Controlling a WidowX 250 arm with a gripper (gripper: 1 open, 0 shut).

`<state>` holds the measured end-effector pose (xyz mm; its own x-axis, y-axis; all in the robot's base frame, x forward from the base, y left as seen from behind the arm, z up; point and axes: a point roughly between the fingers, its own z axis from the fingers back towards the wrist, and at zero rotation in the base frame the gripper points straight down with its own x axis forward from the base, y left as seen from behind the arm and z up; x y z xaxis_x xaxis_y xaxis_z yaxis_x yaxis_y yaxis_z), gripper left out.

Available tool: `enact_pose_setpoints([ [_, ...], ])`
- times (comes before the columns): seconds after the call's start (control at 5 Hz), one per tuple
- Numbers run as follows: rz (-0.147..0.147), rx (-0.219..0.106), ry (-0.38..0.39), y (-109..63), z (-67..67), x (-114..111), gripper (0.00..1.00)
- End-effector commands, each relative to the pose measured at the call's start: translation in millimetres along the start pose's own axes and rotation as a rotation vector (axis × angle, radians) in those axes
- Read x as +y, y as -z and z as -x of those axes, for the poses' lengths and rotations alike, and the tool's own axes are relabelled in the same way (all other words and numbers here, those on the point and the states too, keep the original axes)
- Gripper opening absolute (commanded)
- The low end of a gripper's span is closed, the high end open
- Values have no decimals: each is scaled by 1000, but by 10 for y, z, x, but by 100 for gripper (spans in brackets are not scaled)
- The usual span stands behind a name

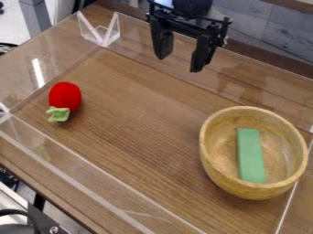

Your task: Remove the green stick from the brown bowl and put it on the table

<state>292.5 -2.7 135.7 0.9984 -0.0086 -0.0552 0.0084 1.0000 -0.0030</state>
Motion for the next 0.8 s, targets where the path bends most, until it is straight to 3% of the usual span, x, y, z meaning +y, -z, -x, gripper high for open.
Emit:
enact_pose_setpoints([
  [0.0, 19, 20, -104, 62, 9, -143, 100],
  [0.2, 42, 33, -164, 119, 68, -294, 100],
  [0.6, 89, 35, -198, 194, 218, -717, 100],
])
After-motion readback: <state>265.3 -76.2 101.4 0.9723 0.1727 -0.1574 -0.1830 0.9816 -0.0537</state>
